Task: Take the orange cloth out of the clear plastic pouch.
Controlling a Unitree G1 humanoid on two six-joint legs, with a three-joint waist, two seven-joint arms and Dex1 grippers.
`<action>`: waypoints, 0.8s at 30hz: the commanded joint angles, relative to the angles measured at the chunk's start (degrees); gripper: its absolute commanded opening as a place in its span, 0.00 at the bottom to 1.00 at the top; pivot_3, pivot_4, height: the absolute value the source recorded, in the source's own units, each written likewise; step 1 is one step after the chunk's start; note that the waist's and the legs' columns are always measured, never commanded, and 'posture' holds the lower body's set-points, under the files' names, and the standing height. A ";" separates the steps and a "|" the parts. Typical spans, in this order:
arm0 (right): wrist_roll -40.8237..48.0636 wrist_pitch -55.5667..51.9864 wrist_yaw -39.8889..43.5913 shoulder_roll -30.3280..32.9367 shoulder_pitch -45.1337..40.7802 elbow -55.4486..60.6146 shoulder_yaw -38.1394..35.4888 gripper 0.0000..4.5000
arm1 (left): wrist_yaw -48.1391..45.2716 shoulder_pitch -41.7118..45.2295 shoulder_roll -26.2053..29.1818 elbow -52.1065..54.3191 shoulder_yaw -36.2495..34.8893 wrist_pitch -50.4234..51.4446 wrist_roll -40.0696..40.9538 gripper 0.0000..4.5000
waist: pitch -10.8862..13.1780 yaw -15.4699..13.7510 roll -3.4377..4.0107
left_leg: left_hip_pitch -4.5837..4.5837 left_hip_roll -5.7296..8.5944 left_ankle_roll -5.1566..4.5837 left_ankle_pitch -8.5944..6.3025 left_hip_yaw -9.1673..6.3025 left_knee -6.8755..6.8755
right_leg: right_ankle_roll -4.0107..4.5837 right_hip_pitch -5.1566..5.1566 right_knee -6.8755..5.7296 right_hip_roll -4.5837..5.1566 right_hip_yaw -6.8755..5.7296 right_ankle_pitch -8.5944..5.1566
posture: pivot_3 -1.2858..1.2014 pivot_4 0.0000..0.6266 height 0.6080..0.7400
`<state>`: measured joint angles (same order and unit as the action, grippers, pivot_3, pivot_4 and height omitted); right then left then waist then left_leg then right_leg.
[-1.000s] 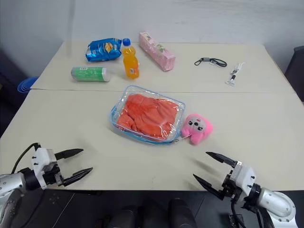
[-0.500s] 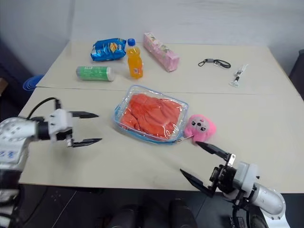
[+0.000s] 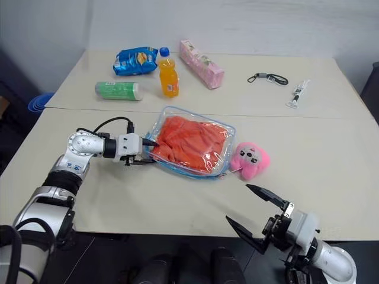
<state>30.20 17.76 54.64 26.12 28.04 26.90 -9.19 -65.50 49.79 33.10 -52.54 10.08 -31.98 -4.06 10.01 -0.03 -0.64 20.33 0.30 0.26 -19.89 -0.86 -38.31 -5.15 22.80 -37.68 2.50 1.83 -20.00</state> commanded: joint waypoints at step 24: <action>0.72 9.87 1.44 -0.10 8.36 -10.08 -10.47 1.00 | 12.03 -24.57 -10.37 52.80 6.66 45.13 6.17 0.06 | -0.06 -0.04 0.09 | -0.24 0.00 -0.10 -0.02 -0.09 0.10 | 0.03 -0.26 0.04 0.03 0.09 -0.02 | 0.52 0.24 1.00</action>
<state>29.21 27.20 55.52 25.13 36.38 17.48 -17.84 -52.43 25.27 22.42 -1.80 15.70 11.97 1.85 9.95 -0.07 -0.55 20.08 0.30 0.17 -19.92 -0.96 -38.21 -5.12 22.54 -37.64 2.53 1.91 -20.01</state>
